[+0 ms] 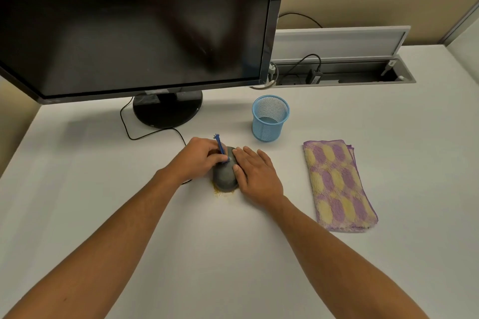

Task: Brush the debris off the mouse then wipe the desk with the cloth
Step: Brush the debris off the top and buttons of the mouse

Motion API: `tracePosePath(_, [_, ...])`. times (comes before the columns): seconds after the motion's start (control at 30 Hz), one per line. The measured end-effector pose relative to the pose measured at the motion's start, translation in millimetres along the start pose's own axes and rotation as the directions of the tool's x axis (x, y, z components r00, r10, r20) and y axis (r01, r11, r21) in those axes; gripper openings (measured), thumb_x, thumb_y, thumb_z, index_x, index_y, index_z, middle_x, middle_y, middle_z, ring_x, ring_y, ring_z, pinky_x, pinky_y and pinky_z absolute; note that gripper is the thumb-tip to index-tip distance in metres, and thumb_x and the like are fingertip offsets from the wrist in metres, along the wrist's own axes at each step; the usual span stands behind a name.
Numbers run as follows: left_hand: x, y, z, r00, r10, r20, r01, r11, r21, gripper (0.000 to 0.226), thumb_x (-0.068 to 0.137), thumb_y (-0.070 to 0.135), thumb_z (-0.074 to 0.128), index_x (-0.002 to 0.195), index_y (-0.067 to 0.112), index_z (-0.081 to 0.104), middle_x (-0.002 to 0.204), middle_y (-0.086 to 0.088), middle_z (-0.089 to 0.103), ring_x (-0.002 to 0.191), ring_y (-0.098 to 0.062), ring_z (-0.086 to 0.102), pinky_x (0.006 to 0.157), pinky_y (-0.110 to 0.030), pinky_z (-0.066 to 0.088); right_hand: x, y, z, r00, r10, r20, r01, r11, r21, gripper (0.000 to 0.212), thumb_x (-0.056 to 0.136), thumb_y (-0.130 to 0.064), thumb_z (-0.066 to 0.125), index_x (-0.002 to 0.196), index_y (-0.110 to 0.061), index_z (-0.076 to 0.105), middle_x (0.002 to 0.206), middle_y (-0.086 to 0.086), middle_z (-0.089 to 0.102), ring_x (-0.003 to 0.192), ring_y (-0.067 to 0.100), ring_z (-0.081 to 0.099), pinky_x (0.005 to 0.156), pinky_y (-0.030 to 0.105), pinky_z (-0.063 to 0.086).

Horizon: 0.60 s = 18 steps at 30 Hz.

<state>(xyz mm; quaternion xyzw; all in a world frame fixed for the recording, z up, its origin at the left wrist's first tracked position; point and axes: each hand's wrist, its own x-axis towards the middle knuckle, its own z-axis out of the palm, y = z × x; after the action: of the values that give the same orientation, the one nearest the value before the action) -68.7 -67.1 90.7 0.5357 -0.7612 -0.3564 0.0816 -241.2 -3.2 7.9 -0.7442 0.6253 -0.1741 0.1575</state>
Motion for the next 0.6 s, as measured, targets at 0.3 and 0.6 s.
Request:
tracePosePath(0.3, [-32.1,-6.2,12.7,0.994,0.09,0.058,-0.093,0.994,0.058,0.02,0.088,0.029,0.069,0.105,0.022,0.075,0.101,0.005,0.068,0.081,-0.001,0.055,0.071,-0.009,0.037,-1.2,-2.3,-0.9,1.0,0.009,-0.016,-0.009,1.0,-0.001,0.061,0.098,-0.046,0.016,0.146,-0.018,0.04,0.15,0.0,0.043,0.143,0.015,0.029,0.119,0.037,0.014])
tracePosePath(0.6, [-43.0,-10.1,6.8,0.988,0.121,0.098,-0.125,0.992,0.026,0.016,0.087,0.024,0.07,0.102,0.02,0.076,0.093,0.008,0.07,0.073,0.015,0.056,0.065,-0.003,0.038,-2.1,-4.3,-0.4,0.998,0.017,-0.064,-0.013,0.998,0.057,0.059,0.097,-0.047,0.022,0.144,-0.018,0.044,0.149,-0.001,0.045,0.142,0.015,0.031,0.117,0.038,0.02])
